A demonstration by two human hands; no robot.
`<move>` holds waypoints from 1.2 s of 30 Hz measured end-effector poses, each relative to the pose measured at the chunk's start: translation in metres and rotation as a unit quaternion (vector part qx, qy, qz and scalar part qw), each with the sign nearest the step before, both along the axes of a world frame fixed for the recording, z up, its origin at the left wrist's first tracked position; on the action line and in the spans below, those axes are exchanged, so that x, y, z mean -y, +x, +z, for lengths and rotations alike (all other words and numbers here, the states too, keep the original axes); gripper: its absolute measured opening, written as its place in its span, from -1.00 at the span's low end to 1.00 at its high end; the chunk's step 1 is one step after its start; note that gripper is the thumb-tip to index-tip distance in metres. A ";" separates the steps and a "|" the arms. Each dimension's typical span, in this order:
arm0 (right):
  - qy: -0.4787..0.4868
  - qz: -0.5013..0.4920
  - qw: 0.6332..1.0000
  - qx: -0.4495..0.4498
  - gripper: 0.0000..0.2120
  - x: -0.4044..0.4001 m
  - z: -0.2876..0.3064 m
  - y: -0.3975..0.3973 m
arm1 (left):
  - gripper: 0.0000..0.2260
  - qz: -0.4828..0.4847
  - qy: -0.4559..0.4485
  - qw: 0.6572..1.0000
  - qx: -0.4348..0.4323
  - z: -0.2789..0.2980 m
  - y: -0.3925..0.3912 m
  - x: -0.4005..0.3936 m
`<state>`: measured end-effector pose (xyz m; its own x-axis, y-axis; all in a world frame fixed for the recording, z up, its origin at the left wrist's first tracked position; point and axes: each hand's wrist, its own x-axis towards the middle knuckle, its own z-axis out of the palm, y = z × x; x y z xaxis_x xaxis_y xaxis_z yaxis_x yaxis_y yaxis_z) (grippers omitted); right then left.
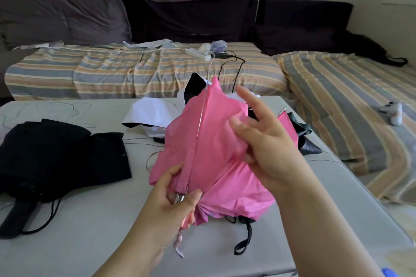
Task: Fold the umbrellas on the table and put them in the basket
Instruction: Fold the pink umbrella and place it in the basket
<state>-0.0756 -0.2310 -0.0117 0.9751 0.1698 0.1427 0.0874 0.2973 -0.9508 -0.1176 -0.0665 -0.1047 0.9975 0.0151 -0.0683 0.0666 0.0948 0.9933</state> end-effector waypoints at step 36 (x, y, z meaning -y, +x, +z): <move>-0.426 -0.160 0.873 0.177 -0.76 -0.069 -0.051 -0.008 | -0.59 0.120 -0.133 0.983 0.026 0.015 0.001 0.009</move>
